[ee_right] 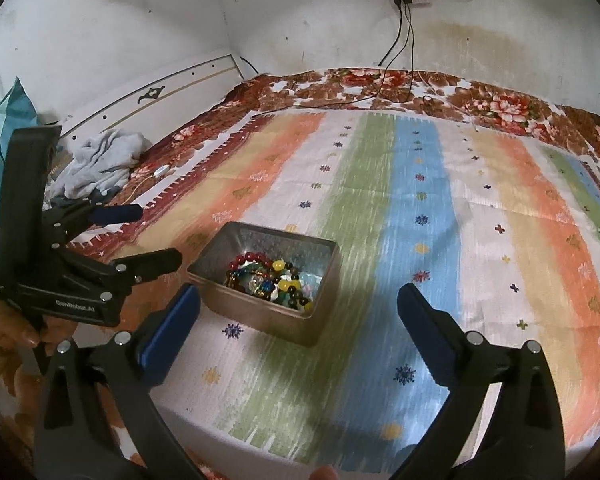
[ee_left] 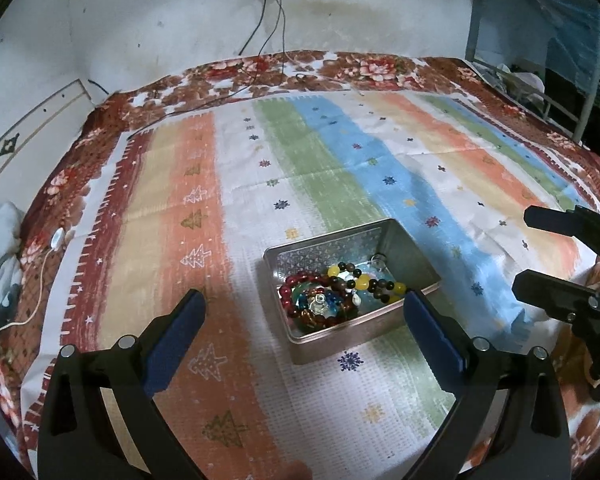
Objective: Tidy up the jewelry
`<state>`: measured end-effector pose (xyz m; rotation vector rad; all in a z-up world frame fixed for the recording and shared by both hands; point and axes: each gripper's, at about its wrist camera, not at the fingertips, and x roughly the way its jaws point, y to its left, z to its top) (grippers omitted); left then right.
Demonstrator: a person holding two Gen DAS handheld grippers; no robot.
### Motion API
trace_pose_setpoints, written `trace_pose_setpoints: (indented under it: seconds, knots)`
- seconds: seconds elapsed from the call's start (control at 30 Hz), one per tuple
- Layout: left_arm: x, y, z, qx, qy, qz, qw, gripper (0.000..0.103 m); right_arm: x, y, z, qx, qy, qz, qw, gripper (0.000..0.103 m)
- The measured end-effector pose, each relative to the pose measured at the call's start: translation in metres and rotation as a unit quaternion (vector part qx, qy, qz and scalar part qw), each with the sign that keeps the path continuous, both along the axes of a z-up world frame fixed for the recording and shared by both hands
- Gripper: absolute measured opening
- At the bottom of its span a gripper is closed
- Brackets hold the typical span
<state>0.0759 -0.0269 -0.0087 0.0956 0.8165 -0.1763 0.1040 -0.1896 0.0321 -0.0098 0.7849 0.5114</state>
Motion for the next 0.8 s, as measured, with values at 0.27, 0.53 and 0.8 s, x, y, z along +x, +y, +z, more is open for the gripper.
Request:
trace_pose_setpoints:
  seconds: [0.27,0.53,0.8]
  knots:
    - [-0.006,-0.001,0.003,-0.01,-0.014,-0.004,0.9998,0.097,-0.001,0.003,-0.002,0.0,-0.008,0.009,1.0,0.097]
    - [-0.012,-0.001,0.004,-0.009,-0.025,-0.003,0.9997,0.097,-0.002,0.004,-0.003,-0.003,-0.014,0.011,1.0,0.097]
    - [-0.015,0.003,0.007,-0.015,-0.037,0.0,0.9992,0.097,-0.001,0.004,-0.007,-0.001,-0.01,0.004,1.0,0.097]
